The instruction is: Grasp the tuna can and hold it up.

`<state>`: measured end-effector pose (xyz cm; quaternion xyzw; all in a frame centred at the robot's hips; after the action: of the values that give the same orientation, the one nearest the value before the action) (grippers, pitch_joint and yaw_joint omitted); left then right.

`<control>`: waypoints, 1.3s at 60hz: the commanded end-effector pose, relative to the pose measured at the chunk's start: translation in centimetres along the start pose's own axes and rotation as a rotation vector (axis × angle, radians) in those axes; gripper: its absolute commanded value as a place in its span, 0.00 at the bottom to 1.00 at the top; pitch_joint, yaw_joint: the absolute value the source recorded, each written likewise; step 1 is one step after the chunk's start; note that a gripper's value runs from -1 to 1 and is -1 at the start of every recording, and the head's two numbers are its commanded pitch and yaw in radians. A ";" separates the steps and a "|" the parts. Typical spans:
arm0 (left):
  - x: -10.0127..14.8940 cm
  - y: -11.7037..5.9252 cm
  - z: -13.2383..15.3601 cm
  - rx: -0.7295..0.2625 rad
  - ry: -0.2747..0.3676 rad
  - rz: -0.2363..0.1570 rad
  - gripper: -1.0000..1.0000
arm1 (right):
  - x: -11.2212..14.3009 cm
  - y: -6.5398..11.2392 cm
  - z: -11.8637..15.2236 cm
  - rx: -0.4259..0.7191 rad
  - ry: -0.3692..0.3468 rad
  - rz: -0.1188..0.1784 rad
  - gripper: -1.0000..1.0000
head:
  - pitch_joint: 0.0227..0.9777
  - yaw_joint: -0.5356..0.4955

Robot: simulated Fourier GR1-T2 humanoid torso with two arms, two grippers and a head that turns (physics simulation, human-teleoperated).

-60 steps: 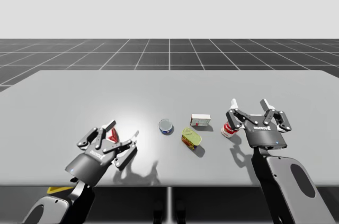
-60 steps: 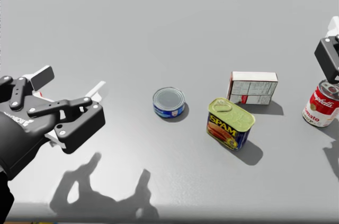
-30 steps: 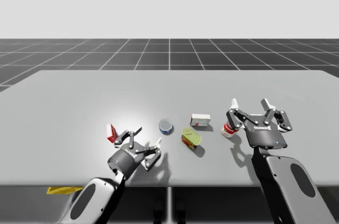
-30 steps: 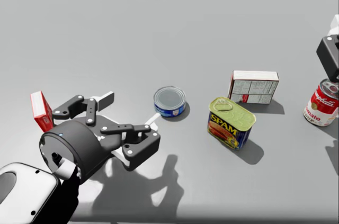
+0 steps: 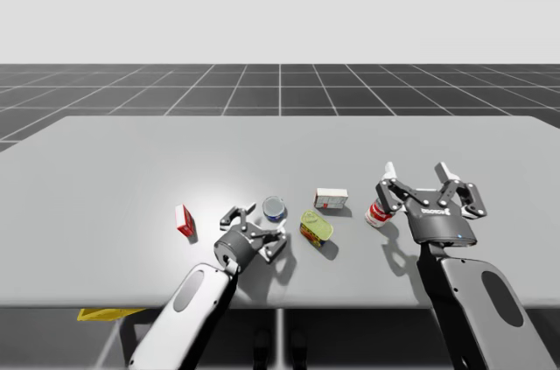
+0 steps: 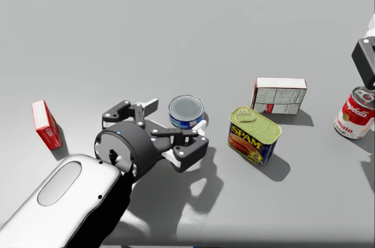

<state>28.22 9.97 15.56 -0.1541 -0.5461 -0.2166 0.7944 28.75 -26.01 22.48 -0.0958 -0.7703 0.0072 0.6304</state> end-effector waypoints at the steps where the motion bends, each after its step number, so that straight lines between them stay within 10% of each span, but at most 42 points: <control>1: -0.1 0.2 -1.7 0.008 0.009 0.008 0.00 | 0.1 -0.2 0.0 -0.017 -0.010 0.008 0.00 | 0.84 0.54; 34: -0.8 0.5 -5.2 0.007 0.030 0.041 0.00 | 0.1 -0.5 -0.1 -0.039 -0.024 0.021 0.00 | 0.84 0.53; 37: -0.9 0.6 -5.2 0.007 0.029 0.042 0.19 | 0.1 -0.5 -0.1 -0.039 -0.025 0.021 0.00 | 0.84 0.53; 40: -1.0 0.5 -5.2 0.003 0.029 0.044 0.91 | 0.1 -0.5 -0.1 -0.040 -0.025 0.021 0.00 | 0.84 0.53; 41: -1.1 0.5 -5.1 0.002 0.030 0.039 0.97 | 0.1 -0.5 -0.1 -0.040 -0.025 0.021 0.00 | 0.84 0.53; 78: -1.4 0.4 -4.9 -0.018 0.033 0.047 1.00 | 0.0 -0.6 -0.2 -0.043 -0.026 0.013 0.00 | 0.45 0.56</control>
<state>32.46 8.76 13.37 -0.1344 -0.5475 -0.1681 0.8087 28.84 -26.61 22.63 -0.1149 -0.7777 -0.0030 0.6180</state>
